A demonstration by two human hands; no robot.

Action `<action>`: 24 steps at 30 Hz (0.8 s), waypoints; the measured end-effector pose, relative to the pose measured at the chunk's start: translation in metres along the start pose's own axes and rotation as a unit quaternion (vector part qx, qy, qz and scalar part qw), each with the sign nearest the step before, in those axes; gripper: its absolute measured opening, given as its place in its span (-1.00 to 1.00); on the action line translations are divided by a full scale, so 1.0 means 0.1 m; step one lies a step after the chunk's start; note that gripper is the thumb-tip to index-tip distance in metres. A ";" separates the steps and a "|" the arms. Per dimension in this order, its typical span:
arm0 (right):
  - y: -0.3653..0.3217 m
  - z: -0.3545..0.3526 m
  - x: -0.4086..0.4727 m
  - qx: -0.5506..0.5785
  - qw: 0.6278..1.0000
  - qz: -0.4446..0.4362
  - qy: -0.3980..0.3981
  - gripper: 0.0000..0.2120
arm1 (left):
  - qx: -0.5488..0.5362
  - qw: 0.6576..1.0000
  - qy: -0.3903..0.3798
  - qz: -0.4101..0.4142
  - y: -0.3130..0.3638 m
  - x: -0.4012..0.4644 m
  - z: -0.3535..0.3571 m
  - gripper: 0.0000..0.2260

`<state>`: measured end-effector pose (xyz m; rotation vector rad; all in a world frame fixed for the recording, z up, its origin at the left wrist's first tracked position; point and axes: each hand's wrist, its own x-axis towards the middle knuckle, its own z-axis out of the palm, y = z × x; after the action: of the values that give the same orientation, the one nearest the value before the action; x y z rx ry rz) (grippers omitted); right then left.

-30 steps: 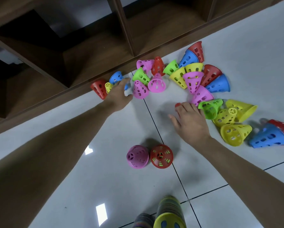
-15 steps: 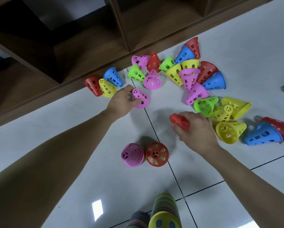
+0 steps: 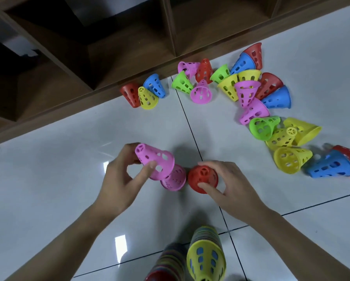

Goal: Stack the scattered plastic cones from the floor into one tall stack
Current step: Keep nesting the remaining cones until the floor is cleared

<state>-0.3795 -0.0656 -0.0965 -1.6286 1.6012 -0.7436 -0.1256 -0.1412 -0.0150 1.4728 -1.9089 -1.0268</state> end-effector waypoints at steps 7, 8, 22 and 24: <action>0.10 0.02 0.02 0.000 1.000 -0.025 -0.018 -0.46 | 0.038 0.997 -0.053 0.036 -0.29 -0.14 0.27 -0.67; 0.12 -0.03 0.07 -0.005 0.999 -0.038 0.007 -0.48 | 0.057 0.995 -0.065 0.043 -0.35 -0.15 0.31 -0.65; 0.73 -0.99 1.23 -0.307 0.936 0.162 0.052 -0.28 | 0.004 0.992 0.070 -0.104 -0.85 1.30 0.23 -0.64; 0.74 -0.97 1.23 -0.291 0.943 0.158 0.037 -0.29 | 0.031 0.991 0.073 -0.111 -0.97 1.74 0.16 -0.55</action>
<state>-0.4937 -0.1951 -0.1117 -1.6752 2.2139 -0.1623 -0.1312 -0.3164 -0.1117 1.7767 -1.7185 -0.9323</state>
